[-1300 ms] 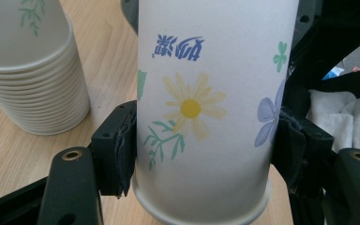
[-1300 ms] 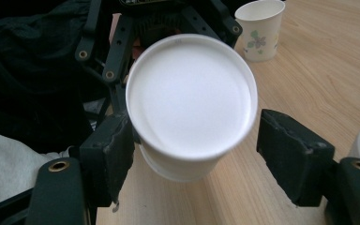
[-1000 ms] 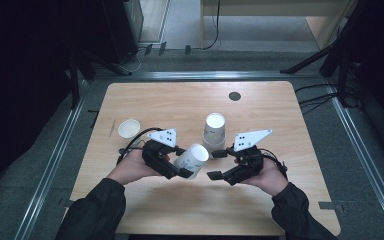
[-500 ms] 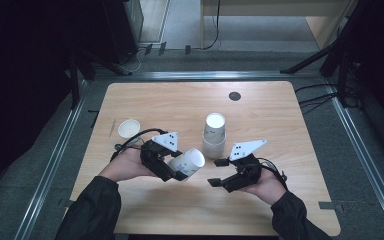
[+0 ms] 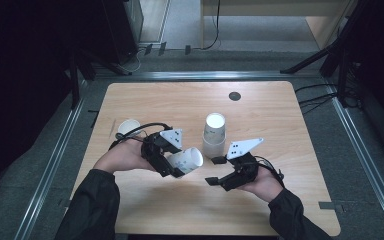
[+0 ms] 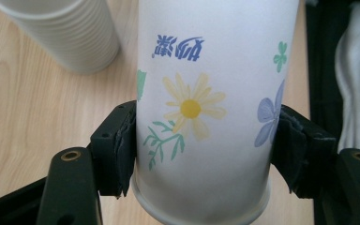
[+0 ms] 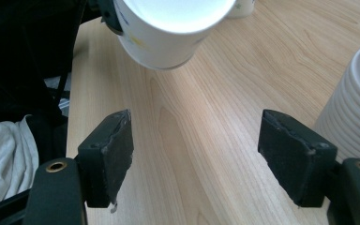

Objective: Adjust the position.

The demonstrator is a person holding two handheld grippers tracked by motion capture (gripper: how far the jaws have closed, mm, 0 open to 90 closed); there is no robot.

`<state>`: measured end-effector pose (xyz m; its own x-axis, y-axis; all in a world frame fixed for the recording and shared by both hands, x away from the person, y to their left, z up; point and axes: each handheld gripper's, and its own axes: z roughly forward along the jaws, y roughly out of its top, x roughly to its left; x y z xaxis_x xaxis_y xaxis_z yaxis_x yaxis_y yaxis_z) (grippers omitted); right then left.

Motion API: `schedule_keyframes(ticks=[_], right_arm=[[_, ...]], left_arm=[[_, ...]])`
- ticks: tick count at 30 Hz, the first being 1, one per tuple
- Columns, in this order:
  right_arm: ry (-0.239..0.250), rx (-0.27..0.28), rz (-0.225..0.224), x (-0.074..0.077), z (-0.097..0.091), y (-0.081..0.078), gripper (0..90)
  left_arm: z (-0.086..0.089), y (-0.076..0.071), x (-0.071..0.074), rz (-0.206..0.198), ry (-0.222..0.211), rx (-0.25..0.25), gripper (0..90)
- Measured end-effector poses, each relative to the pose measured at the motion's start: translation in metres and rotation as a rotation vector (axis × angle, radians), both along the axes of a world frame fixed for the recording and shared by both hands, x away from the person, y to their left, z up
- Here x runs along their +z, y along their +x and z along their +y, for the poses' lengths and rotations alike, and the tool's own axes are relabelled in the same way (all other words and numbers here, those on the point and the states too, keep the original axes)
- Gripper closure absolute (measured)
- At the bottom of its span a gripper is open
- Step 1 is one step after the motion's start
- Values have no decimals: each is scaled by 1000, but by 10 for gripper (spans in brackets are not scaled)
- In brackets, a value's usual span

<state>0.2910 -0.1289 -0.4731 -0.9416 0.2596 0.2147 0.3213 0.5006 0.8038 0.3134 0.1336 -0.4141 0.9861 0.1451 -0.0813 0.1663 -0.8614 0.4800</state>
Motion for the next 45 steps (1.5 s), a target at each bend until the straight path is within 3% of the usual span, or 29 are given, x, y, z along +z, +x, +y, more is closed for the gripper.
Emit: schedule_keyframes(ticks=[2, 8, 12, 17, 23, 26, 39, 45], right_arm=[[1, 2, -11, -1, 2, 2, 251], [4, 4, -7, -2, 7, 4, 246], [4, 19, -11, -3, 10, 3, 245], [18, 27, -22, -4, 14, 3, 245], [49, 39, -51, -4, 24, -2, 243], [54, 51, -39, -5, 29, -2, 243], [42, 75, -31, -9, 38, -4, 251], [34, 79, -42, -10, 39, -6, 266]], left_arm=[[0, 3, 1, 1, 35, 4, 310], [-6, 0, 0, -8, 69, -25, 310], [-11, -4, -7, -42, 138, -48, 310], [-21, -10, -17, -41, 216, -99, 309], [-28, -12, -18, -20, 215, -116, 310], [-29, -12, -19, -13, 214, -118, 310], [-42, -13, -23, -9, 228, -146, 310], [-43, -14, -22, -5, 209, -157, 310]])
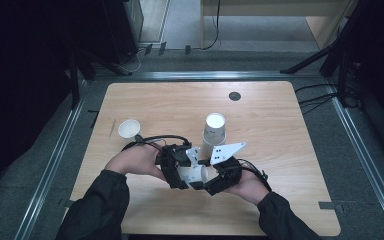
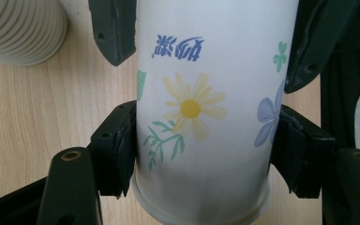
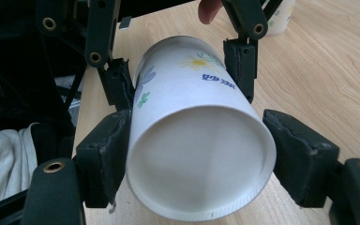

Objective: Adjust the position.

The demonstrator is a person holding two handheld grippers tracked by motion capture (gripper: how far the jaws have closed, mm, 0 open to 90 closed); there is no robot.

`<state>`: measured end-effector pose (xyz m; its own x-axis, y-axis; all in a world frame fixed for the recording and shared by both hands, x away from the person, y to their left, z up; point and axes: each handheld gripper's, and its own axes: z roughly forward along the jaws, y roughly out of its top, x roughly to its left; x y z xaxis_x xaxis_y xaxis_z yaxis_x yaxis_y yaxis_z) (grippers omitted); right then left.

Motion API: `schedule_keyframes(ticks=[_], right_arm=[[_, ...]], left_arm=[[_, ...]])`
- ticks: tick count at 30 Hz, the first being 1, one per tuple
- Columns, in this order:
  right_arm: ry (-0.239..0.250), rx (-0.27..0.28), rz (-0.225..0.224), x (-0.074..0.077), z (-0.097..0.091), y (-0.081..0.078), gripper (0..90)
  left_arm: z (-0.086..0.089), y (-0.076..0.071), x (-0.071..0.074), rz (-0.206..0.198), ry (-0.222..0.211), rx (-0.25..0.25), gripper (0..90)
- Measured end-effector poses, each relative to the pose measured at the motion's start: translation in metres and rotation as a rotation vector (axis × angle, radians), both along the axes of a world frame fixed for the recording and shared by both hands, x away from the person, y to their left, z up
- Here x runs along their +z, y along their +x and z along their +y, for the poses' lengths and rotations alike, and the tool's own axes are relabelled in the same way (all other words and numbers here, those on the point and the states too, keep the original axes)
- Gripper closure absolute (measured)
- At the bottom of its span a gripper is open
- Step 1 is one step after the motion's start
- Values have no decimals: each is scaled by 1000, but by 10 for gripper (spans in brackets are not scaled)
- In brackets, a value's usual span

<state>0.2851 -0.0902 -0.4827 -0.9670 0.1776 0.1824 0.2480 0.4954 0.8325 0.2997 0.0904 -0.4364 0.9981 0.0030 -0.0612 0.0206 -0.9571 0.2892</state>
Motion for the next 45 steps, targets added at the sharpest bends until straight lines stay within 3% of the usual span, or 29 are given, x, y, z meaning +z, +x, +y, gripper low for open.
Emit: schedule_keyframes(ticks=[6, 17, 21, 24, 27, 33, 41, 45], right_arm=[[5, 9, -5, 0, -1, 1, 336], [5, 6, -21, 4, -3, 0, 347], [18, -3, -23, 7, -7, 2, 346], [33, -9, -27, 11, -12, 3, 346], [45, -17, -31, 15, -16, 4, 346], [69, -33, -41, 20, -26, 6, 346], [113, -52, -48, 27, -39, 8, 346], [124, -45, -45, 30, -44, 7, 346]], left_arm=[[1, 1, 0, -2, -3, 9, 310], [4, 2, 2, -34, -39, 10, 269], [8, 4, 6, -45, -103, 21, 171], [15, 8, 9, -12, -176, 48, 126], [20, 10, 9, -3, -211, 69, 95], [30, 12, 9, -12, -255, 115, 96], [47, 14, 8, 45, -367, 168, 96], [56, 9, 5, 30, -389, 199, 97]])
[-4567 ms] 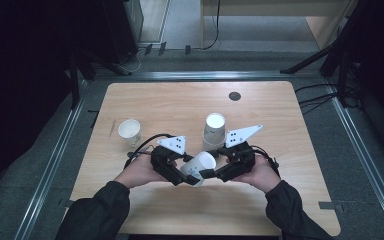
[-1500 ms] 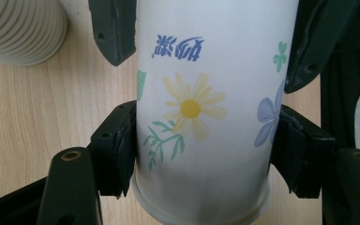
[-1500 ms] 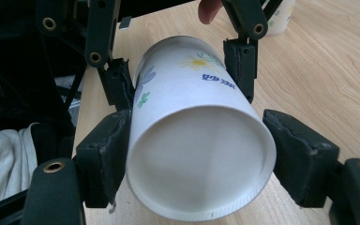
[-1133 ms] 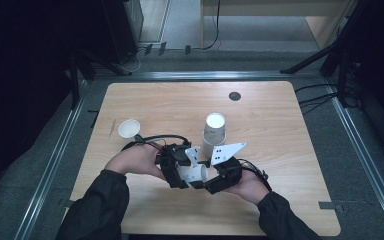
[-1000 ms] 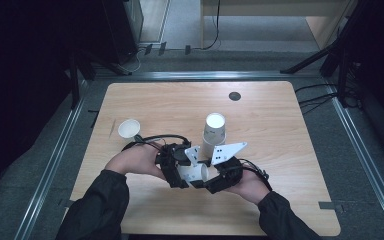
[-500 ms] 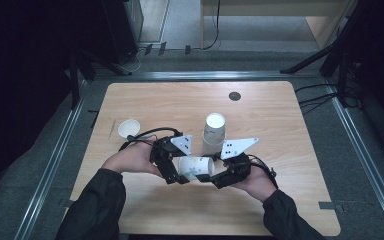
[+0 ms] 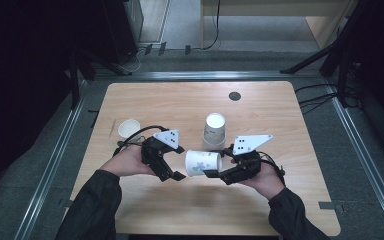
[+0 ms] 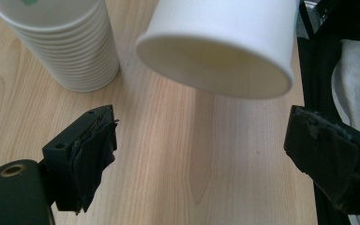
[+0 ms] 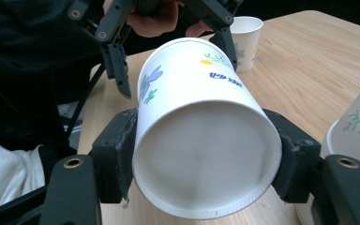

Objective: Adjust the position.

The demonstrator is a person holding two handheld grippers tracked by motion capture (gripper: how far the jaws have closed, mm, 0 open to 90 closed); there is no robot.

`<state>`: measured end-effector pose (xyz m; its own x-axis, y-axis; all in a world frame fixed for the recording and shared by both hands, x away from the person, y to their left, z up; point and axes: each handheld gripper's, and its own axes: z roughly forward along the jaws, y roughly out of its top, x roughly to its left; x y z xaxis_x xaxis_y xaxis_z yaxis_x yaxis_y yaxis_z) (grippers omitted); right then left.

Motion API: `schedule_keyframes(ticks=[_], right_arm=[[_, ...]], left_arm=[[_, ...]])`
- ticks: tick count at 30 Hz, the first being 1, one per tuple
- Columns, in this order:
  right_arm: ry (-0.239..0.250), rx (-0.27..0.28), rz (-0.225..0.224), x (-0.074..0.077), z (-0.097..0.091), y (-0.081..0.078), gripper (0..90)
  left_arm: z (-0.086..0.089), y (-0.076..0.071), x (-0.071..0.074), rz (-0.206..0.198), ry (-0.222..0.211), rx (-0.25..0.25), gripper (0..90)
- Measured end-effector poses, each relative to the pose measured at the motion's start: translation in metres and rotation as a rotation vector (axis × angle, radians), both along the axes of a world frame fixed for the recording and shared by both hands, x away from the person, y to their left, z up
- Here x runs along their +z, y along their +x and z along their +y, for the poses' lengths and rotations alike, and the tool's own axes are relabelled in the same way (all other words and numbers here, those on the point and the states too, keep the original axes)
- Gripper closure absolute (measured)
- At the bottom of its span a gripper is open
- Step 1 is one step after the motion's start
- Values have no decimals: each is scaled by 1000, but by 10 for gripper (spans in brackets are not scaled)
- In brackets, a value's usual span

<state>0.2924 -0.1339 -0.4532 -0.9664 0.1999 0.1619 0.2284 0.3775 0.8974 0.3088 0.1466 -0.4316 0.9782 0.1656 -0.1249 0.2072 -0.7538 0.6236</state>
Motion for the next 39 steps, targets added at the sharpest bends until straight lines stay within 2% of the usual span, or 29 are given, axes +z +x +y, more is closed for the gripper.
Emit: schedule_keyframes(ticks=[4, 8, 11, 17, 19, 22, 24, 25, 30, 33, 35, 38, 39], right_arm=[[16, 1, 6, 2, -3, 0, 346], [52, 5, 15, 4, -5, 1, 346], [63, 5, 19, 4, -5, 1, 346], [76, 12, 24, 4, -4, 1, 346], [84, 14, 27, 4, -4, 1, 346], [100, 18, 34, 5, -4, 2, 346], [102, 21, 33, 5, -4, 2, 346], [101, 23, 35, 5, -3, 2, 346], [103, 44, 46, 5, 0, 1, 346], [101, 54, 48, 4, 2, 1, 346], [104, 59, 52, 3, 4, 1, 346], [108, 75, 71, 2, 6, 0, 346], [111, 80, 75, 2, 6, 0, 346]], left_arm=[[7, -3, -2, -2, -39, 35, 97], [7, -4, -3, 30, -96, 45, 97], [3, -4, -5, 52, -110, 43, 94], [-4, -4, -7, 31, -129, 39, 90], [-6, -5, -7, 14, -154, 42, 90], [-7, -5, -7, 10, -187, 47, 91], [-9, -6, -7, 9, -181, 51, 90], [-10, -6, -6, 2, -178, 48, 91], [-12, -6, -5, 18, -225, 35, 91], [-12, -7, -5, 19, -238, 20, 92], [-12, -7, -6, 34, -247, 10, 91], [-12, -8, -6, 28, -256, 2, 92], [-11, -8, -5, 38, -267, -4, 92]])
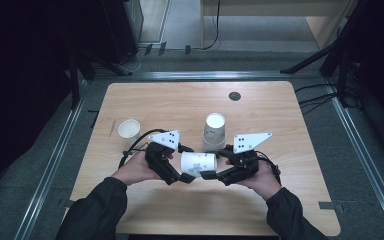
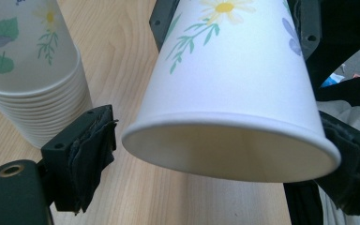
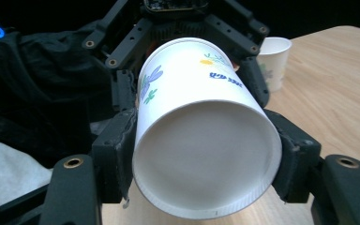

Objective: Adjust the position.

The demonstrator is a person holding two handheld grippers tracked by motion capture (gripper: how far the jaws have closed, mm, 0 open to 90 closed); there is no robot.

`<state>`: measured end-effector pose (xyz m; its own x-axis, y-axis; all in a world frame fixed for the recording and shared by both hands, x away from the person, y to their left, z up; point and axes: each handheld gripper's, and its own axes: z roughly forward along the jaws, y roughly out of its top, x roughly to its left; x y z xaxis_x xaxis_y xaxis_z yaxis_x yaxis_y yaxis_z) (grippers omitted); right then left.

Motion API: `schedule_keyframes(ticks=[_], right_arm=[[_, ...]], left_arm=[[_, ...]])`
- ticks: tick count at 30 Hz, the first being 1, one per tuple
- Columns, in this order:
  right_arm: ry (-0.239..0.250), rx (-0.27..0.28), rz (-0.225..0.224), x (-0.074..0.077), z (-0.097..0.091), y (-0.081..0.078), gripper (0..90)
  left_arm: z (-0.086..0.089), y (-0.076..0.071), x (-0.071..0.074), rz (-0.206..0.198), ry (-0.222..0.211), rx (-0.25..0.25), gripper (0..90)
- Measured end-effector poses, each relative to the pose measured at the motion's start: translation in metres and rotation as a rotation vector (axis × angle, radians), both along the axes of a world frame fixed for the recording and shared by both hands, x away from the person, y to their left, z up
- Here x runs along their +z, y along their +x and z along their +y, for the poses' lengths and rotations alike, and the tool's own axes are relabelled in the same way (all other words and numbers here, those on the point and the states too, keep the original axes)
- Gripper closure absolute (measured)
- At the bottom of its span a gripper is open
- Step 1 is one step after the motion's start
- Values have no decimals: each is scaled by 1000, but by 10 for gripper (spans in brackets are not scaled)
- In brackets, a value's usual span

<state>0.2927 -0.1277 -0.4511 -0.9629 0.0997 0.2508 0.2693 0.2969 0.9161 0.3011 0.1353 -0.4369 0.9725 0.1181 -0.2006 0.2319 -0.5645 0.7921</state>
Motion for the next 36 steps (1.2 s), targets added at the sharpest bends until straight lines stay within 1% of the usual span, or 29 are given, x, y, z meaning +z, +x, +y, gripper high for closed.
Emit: schedule_keyframes(ticks=[2, 3, 4, 6, 11, 15, 16, 18, 19, 20, 23, 30, 33, 36], right_arm=[[8, 0, 5, 0, 1, 0, 346], [13, -1, 5, 0, 0, 0, 346], [15, -1, 7, 0, 0, 1, 346], [23, -1, 13, 0, 0, 1, 346], [42, 2, 19, 0, -1, 2, 346], [45, 5, 25, 0, -1, 2, 346], [44, 6, 28, 0, 0, 2, 346], [42, 7, 32, -1, 0, 2, 346], [38, 4, 31, -1, 0, 2, 346], [34, 3, 35, -1, 0, 2, 346], [37, 3, 34, -1, 0, 2, 346], [27, 5, 44, -2, 0, 3, 346], [21, 4, 37, -2, 1, 2, 346], [16, 2, 32, -2, 2, 2, 345]], left_arm=[[1, -1, 1, -12, -16, 0, 96], [1, -1, 1, -3, -28, -4, 97], [1, -1, 2, -8, -32, -3, 97], [1, -1, 2, -5, -36, -6, 122], [2, -1, 0, -4, -36, -8, 134], [3, -1, 1, -5, -46, -15, 156], [3, -1, 1, -7, -47, -14, 172], [3, -1, 0, 0, -43, -14, 173], [3, -2, 0, -2, -46, -18, 203], [3, -2, 0, -9, -44, -19, 210], [3, -2, 1, -15, -43, -18, 221], [3, -3, 1, -17, -33, -17, 240], [4, -2, 1, -22, -28, -19, 246], [4, -1, 0, -10, -34, -18, 251]])
